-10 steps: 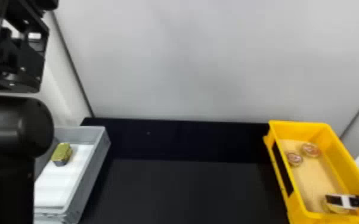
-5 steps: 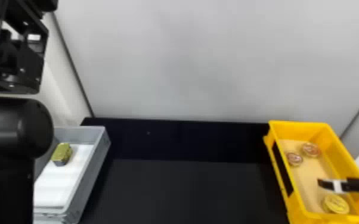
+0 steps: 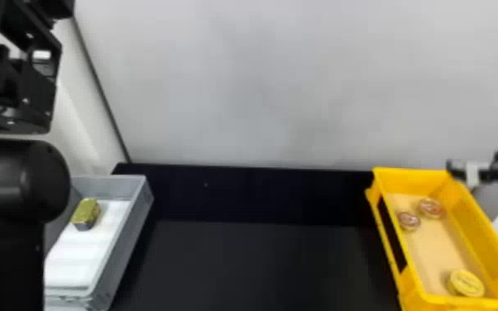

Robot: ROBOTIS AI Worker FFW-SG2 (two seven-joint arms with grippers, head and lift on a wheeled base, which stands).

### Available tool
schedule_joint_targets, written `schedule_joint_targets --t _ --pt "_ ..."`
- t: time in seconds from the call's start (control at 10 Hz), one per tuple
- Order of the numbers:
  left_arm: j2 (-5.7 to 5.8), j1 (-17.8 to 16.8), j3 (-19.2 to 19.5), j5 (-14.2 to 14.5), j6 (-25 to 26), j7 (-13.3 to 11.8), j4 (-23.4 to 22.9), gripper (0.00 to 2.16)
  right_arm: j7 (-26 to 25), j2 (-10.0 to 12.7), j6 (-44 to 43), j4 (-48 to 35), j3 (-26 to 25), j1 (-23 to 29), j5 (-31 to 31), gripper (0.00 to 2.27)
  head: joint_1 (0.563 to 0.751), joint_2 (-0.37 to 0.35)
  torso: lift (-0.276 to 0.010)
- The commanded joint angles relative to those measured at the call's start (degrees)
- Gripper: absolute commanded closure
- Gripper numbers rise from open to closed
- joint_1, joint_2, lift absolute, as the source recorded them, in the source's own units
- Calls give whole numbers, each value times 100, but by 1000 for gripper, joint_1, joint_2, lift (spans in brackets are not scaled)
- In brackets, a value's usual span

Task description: Pick up the round yellow can and place it in the yellow rectangular box

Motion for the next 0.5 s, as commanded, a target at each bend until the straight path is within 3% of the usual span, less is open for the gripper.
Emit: schedule_joint_targets --t 0.0,0.2,0.4 --pt "-20 34 70 -19 -5 0 -43 140 -754 51 103 -1236 219 -426 -273 114 663 54 10" --pt "-11 95 211 -45 21 0 -131 140 -1334 51 -416 -1517 676 -1050 -748 94 663 54 10" --pt "-11 113 308 -71 13 9 -149 140 -2257 103 -1357 -1517 1230 -1533 -959 76 663 54 10"
